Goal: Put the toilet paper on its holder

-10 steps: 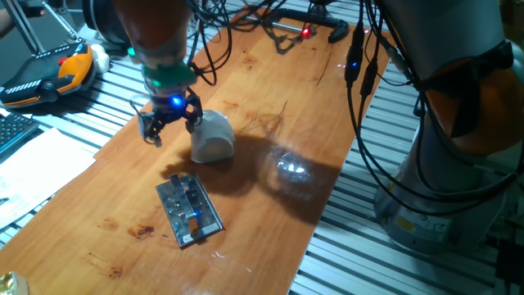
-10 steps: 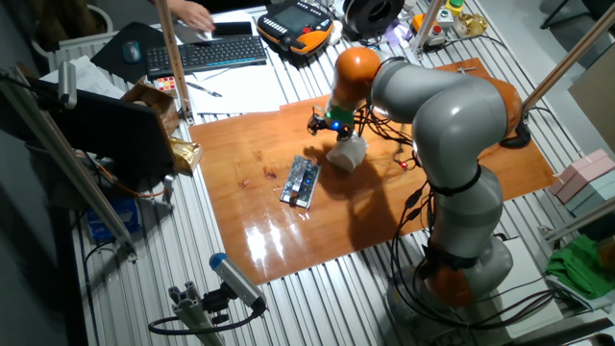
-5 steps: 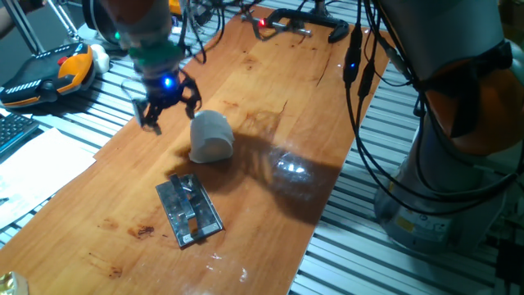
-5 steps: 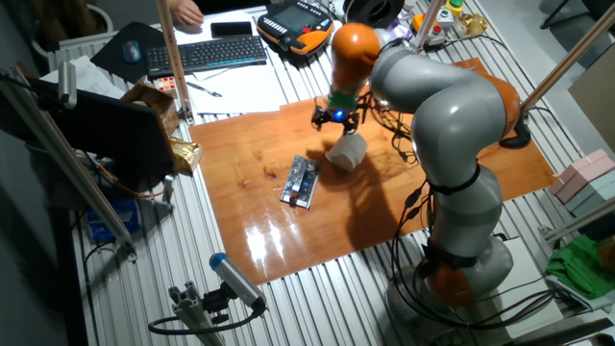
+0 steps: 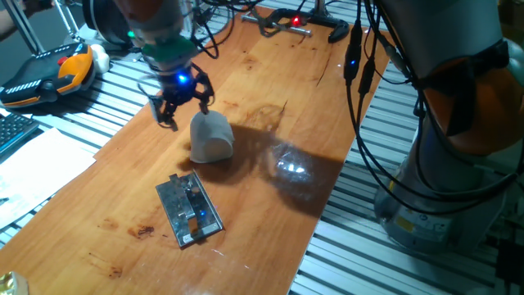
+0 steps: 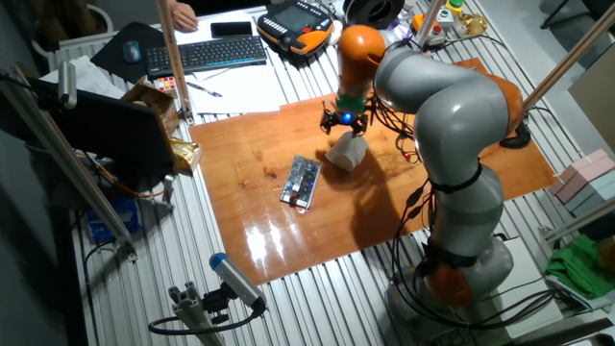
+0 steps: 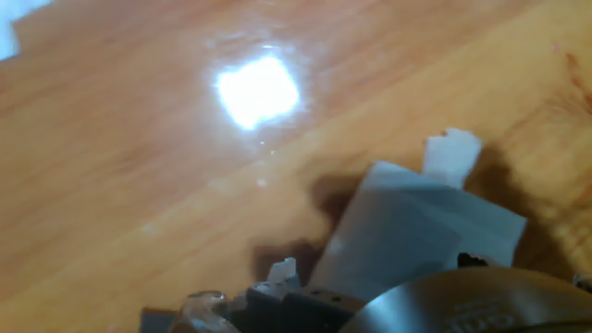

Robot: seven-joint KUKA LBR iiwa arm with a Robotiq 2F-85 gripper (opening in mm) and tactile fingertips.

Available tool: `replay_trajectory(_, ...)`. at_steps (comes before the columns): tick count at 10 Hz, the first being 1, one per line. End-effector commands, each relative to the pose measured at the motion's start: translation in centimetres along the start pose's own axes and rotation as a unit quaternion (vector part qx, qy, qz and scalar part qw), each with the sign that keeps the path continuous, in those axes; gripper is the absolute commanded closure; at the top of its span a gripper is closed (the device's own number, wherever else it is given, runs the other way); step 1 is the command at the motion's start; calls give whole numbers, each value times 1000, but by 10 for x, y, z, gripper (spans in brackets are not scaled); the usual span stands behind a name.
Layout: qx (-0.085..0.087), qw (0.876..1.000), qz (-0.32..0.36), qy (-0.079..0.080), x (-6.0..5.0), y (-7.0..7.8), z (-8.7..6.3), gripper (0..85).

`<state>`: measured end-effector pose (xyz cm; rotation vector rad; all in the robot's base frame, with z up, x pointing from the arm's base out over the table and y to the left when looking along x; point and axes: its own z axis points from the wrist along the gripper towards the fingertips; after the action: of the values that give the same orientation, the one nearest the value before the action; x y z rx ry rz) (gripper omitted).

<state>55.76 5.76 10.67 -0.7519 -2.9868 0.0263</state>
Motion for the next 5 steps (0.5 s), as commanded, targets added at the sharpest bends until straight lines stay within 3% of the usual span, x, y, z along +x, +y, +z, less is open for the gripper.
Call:
replay_trajectory(1, 13, 1000, 26, -8, 4, -5, 4, 0)
replay_trajectory(2, 23, 999, 45, -17, 11, -7, 9, 0)
replay_trajectory(4, 22, 997, 62, -33, 19, -12, 19, 0)
replay_trajectory(5, 18, 997, 62, -32, 20, -17, 24, 0)
